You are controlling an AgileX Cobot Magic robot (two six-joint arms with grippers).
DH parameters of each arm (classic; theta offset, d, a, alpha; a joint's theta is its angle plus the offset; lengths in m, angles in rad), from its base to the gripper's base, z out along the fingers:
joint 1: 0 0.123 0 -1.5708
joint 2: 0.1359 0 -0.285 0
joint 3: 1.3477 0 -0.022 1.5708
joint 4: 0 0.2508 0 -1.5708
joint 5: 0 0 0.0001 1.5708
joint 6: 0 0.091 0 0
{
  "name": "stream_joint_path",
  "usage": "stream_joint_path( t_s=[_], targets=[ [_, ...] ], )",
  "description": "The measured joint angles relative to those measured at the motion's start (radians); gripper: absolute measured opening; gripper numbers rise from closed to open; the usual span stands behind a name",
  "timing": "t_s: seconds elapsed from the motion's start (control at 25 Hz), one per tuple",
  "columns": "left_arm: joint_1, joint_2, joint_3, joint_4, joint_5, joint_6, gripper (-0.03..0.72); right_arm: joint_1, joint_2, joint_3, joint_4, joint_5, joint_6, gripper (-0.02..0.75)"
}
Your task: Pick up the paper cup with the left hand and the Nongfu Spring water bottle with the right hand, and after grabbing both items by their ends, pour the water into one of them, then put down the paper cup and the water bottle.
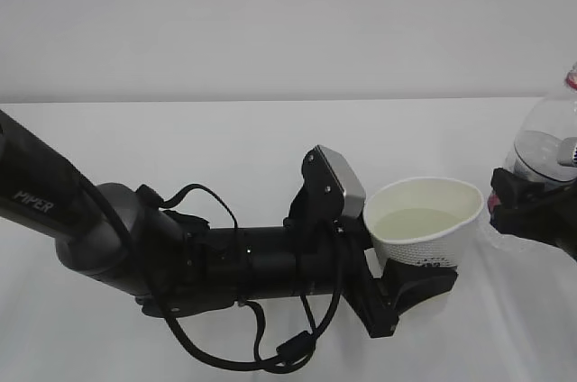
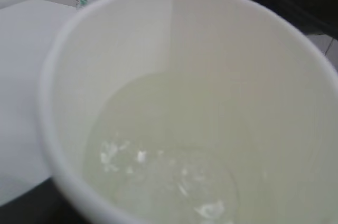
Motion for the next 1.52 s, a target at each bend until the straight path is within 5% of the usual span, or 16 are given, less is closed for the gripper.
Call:
stream_joint_path(
  t_s=[0.8,1.52],
  targets=[
    [0.000,0.000,0.000,-0.006,0.000,0.000,0.529,0.000,0.179,-0.259,0.000,-0.002,0.002,0.440],
    [0.000,0.000,0.000,-0.009,-0.002,0.000,0.529,0.000,0.197,-0.223,0.000,-0.002,0.002,0.440]
  ],
)
